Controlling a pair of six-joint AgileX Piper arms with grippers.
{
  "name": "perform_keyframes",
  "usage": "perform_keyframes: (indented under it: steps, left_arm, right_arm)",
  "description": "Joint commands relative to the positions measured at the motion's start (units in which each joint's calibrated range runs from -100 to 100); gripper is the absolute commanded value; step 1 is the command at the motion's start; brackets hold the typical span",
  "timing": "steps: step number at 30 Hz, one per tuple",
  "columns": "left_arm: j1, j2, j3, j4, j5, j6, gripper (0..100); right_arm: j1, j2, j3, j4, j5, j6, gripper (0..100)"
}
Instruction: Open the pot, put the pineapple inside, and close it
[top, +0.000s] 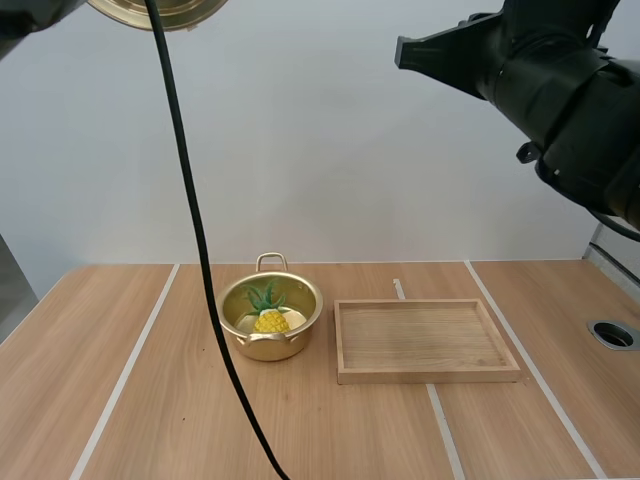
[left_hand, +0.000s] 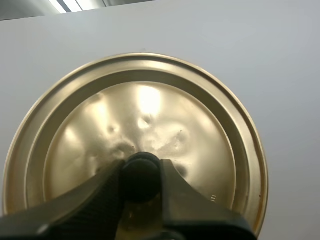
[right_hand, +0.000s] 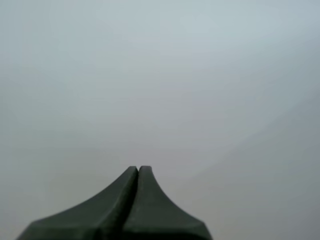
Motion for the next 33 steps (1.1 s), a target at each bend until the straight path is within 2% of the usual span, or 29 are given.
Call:
perform_keyframes:
  steps: [1, 8, 18, 25, 33]
  left_arm:
    - [0.06, -0.38, -0.32, -0.88, -1.21, -0.59, 0]
    - [0.06, -0.38, -0.32, -0.88, -1.21, -0.59, 0]
    - [0.06, -0.38, -0.32, -0.88, 1.38, -0.59, 0]
    - [0.06, 1.61, -0.32, -0.88, 16.51, -0.45, 0]
    - [0.06, 9.35, -0.32, -0.88, 33.22, 1.62, 0]
  right_arm:
    - [-1.64, -5.66, 1.33, 0.11, -0.09, 0.00, 0]
    - [-5.44, -9.97, 7.95, 0.11, 1.34, 0.00, 0]
    - [-5.72, -12.17, 14.16, 0.11, 3.82, 0.00, 0]
    - [-5.72, -12.17, 14.28, 0.11, 3.58, 0.00, 0]
    - [-5.72, -12.17, 14.26, 0.11, 3.36, 0.00, 0]
